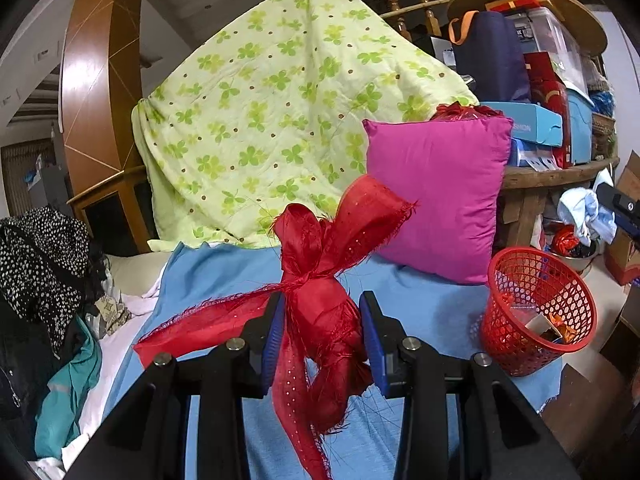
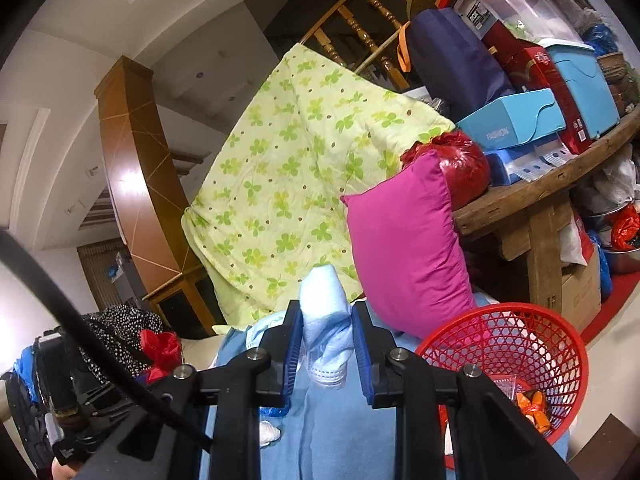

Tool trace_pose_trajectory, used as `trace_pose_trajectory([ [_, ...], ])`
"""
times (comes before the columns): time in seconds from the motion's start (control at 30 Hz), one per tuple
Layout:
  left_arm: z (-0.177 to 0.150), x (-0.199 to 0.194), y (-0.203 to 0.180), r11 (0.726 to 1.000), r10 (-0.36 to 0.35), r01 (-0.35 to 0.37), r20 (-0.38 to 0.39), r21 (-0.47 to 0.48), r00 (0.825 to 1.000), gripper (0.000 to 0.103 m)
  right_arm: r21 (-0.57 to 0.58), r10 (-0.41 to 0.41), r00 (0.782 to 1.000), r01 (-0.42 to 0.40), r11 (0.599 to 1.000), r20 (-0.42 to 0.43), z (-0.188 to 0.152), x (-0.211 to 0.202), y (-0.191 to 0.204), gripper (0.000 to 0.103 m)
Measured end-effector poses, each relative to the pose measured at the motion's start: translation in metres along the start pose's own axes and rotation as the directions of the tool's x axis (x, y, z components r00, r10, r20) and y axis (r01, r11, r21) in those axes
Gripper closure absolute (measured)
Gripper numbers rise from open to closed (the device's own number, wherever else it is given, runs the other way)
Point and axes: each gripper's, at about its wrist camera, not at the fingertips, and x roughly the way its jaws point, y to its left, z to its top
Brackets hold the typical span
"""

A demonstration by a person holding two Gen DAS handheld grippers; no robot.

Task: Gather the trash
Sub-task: 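Carry the red ribbon and light blue tissue over the red basket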

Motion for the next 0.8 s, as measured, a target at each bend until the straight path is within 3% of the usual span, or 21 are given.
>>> trace_pose_trajectory([
  [0.8, 0.01, 0.001, -0.057, 0.994, -0.032, 0.031, 0.003, 0.105, 0.999, 0.064, 0.078, -0.04, 0.998, 0.037, 0.996, 0.048, 0.006, -0.031, -0.047, 0.076],
])
